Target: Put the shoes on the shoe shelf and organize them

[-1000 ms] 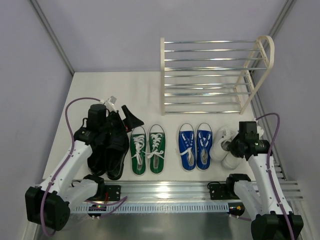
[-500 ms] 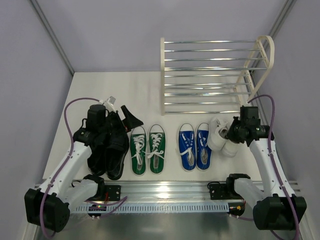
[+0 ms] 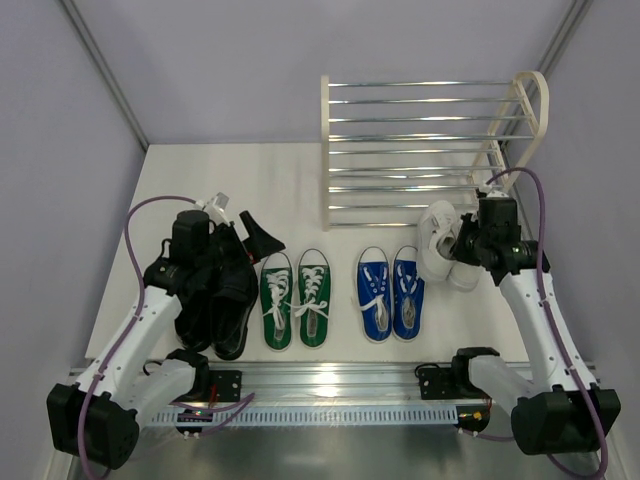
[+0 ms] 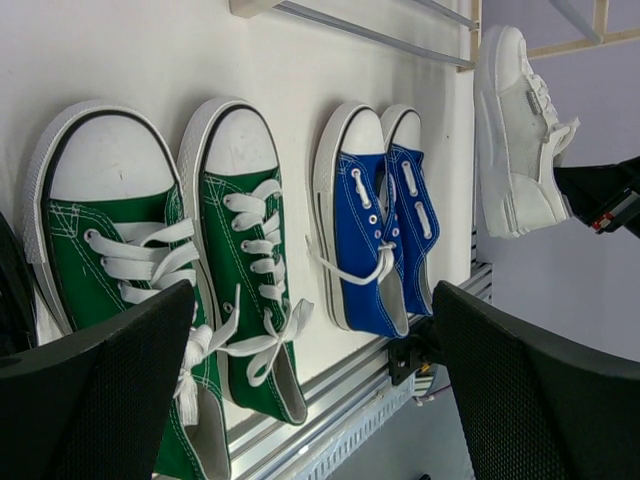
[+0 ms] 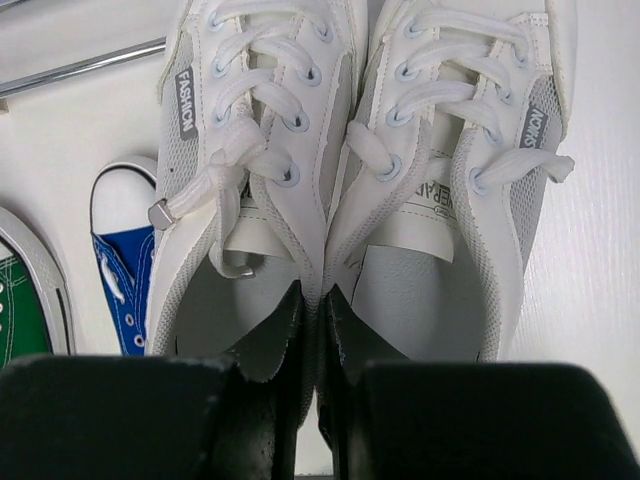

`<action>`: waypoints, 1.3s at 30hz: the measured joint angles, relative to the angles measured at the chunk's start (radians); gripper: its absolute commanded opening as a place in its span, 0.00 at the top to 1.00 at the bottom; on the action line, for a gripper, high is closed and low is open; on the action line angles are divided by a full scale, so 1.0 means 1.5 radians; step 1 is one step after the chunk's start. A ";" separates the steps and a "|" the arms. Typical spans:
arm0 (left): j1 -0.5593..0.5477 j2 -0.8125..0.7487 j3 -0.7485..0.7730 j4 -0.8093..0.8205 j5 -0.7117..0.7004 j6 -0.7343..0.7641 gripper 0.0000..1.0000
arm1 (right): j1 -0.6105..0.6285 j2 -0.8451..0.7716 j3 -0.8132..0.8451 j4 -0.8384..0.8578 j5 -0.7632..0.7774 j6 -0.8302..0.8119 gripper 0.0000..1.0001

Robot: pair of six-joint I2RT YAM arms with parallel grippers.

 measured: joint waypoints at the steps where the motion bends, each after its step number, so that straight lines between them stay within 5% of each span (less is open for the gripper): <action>1: 0.000 0.000 0.000 0.000 0.000 0.000 0.00 | 0.009 0.006 0.000 0.010 0.001 -0.008 0.96; 11: 0.000 -0.009 0.000 0.002 -0.014 0.005 0.00 | 0.089 0.101 -0.066 0.210 0.051 -0.083 0.96; 19: 0.000 -0.028 0.000 0.003 -0.024 0.012 0.00 | 0.089 0.121 -0.094 0.366 0.101 -0.151 0.96; 29: 0.000 -0.035 0.000 0.003 -0.030 0.014 0.00 | 0.089 0.322 -0.065 0.537 0.136 -0.201 0.96; 39: 0.000 -0.047 0.000 0.003 -0.036 0.015 0.00 | 0.087 0.374 -0.065 0.655 0.163 -0.239 0.96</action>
